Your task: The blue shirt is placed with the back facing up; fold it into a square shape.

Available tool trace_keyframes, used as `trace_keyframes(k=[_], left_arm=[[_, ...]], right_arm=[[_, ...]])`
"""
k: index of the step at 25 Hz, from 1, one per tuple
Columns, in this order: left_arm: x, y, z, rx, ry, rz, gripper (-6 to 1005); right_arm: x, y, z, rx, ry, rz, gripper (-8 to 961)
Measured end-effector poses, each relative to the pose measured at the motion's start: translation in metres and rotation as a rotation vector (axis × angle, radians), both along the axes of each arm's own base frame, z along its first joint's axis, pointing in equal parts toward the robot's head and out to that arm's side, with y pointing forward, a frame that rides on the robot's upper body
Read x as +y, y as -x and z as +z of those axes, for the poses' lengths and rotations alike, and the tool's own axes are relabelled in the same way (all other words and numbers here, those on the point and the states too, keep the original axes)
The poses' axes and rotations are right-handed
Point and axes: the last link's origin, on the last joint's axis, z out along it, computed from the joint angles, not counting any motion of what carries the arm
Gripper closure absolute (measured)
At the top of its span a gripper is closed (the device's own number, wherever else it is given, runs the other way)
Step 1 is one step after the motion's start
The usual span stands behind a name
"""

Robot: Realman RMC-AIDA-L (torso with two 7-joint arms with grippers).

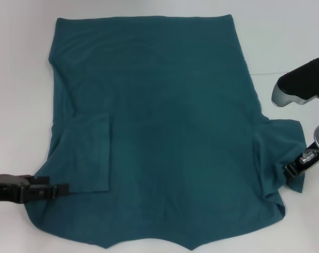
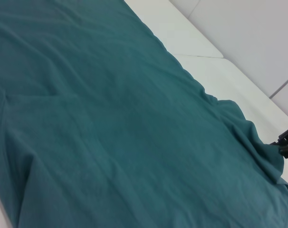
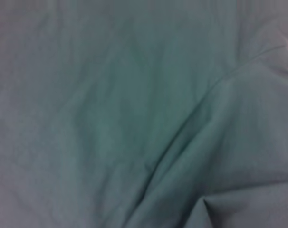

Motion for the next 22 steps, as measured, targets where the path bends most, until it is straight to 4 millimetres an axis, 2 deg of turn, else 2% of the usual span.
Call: trace_keyframes(k=[9,14,17,22], left_arm=[[0.0,0.002,0.001,0.004,-0.007,0.005,154],[0.0,0.002,0.001,0.006,-0.01,0.006,154],[0.0,0.002,0.001,0.006,-0.01,0.008,154],[0.0,0.003,0.002,0.002,-0.012,0.021,155]], right_arm=[[0.004,0.005,-0.001,0.009,-0.024,0.028,875],[0.01,0.022,0.007,0.004,-0.052,0.099,953],[0.013,0.037,0.006,-0.017,-0.035,0.168,953],[0.013,0.068,-0.014,-0.078,0.066,0.306,953]])
